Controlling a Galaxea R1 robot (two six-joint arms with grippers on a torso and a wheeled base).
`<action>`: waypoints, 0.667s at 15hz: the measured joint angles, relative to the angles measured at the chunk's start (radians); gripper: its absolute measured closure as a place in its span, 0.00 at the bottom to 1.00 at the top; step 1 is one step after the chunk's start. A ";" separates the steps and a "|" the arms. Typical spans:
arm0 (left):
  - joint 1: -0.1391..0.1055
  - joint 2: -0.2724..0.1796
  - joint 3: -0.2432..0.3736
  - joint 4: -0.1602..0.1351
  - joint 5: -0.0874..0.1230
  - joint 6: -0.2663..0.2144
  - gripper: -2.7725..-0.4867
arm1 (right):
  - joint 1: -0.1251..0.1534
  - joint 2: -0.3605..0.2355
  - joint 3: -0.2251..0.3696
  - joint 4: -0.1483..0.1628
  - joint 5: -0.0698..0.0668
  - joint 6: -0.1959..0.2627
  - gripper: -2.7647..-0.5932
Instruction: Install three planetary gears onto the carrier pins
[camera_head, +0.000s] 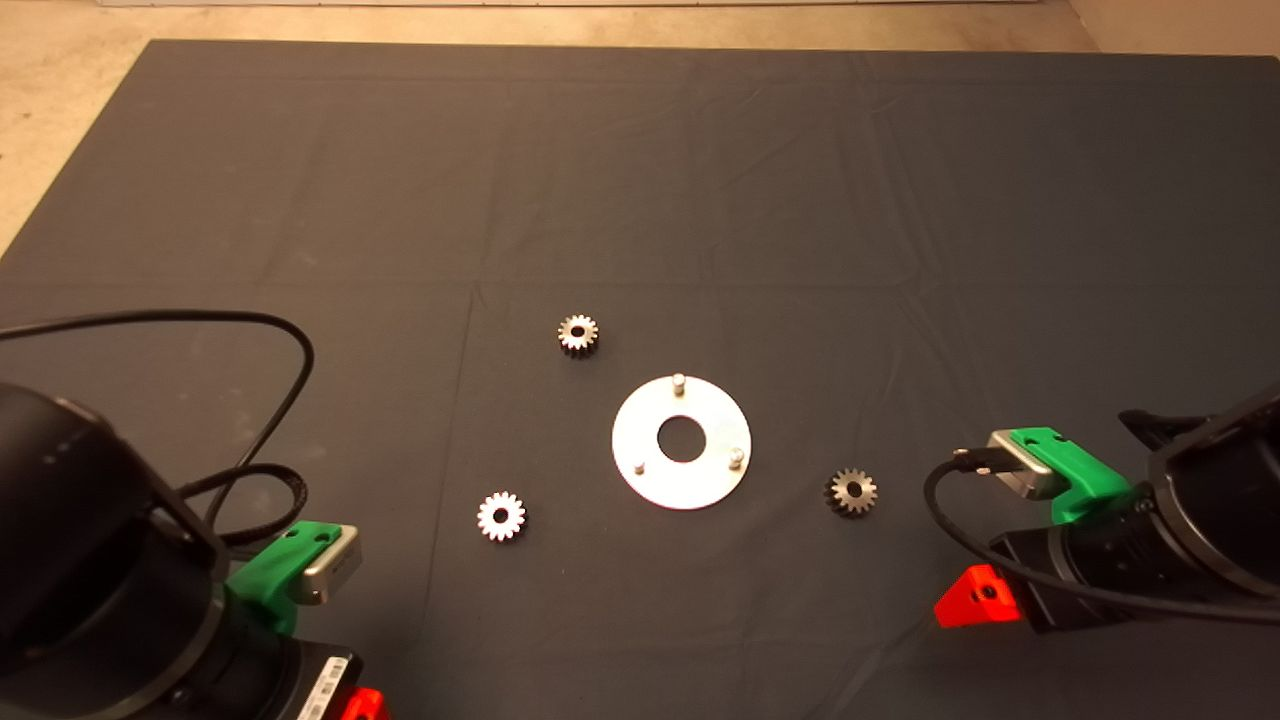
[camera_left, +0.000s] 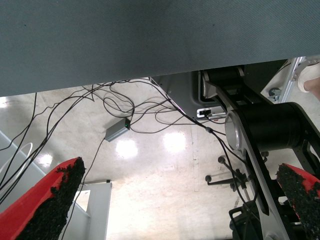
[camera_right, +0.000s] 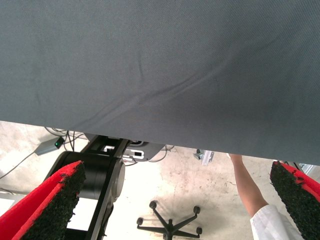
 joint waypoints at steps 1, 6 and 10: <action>0.000 0.000 0.000 0.000 0.000 0.000 0.00 | 0.000 0.000 0.000 0.000 0.000 0.000 0.01; 0.000 0.000 0.000 0.000 0.000 0.000 0.00 | 0.000 0.001 0.000 0.000 0.000 0.000 0.01; 0.000 0.001 -0.002 0.000 0.000 0.008 0.00 | 0.000 0.001 0.000 0.000 0.000 0.000 0.01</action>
